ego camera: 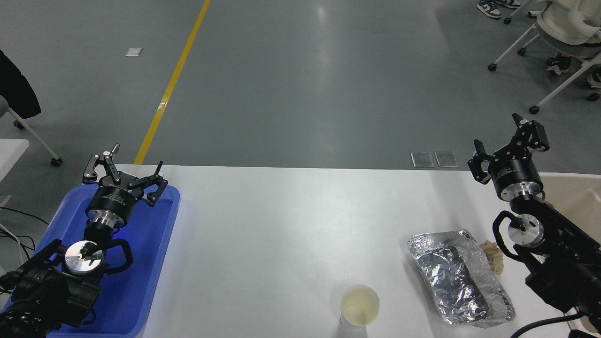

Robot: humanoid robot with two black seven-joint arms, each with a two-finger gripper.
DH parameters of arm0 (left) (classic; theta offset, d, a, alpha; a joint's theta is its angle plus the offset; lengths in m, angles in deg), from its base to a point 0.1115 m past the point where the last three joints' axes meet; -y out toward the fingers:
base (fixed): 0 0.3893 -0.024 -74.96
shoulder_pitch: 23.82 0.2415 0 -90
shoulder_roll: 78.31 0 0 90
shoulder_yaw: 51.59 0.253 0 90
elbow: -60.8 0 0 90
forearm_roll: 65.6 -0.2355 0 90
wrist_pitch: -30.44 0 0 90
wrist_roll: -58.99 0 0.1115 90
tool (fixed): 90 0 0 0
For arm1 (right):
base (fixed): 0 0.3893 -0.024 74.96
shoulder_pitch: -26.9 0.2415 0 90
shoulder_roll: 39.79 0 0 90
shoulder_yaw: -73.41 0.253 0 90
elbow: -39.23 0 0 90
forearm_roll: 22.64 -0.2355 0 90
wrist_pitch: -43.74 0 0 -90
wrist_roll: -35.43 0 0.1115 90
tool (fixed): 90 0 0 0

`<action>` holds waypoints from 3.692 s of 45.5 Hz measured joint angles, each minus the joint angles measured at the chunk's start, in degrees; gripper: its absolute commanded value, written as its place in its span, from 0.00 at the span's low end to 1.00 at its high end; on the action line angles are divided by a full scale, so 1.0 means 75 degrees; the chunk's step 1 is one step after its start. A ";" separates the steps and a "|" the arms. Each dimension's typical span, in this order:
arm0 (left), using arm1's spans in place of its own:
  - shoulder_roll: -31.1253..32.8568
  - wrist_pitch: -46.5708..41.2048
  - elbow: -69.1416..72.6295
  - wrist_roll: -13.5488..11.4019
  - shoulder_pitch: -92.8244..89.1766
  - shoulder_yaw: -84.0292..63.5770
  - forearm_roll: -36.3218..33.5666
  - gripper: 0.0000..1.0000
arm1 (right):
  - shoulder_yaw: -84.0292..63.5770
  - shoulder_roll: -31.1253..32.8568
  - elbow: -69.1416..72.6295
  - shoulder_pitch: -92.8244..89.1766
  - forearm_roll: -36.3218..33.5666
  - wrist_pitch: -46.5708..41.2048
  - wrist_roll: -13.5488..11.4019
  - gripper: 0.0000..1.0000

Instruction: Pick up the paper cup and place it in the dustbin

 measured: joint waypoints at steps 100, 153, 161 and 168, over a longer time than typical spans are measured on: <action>-0.0001 0.0000 -0.0003 0.0007 0.0000 0.0000 -0.0010 1.00 | -1.6895 0.1551 0.3154 1.0623 -0.1078 -0.1941 -0.3781 1.00; 0.0000 0.0001 0.0002 0.0003 0.0001 0.0000 -0.0003 1.00 | -1.5519 -0.0144 0.6926 1.1829 -0.0214 -0.3847 -0.3868 1.00; 0.0000 0.0001 0.0001 -0.0003 0.0001 0.0000 -0.0003 1.00 | -1.5266 -0.0417 0.6967 1.1228 -0.0167 -0.3613 -0.3874 1.00; 0.0001 0.0001 -0.0004 -0.0004 -0.0004 -0.0001 -0.0001 1.00 | -1.5147 -0.0632 0.6826 1.0630 -0.0131 -0.3308 -0.3881 1.00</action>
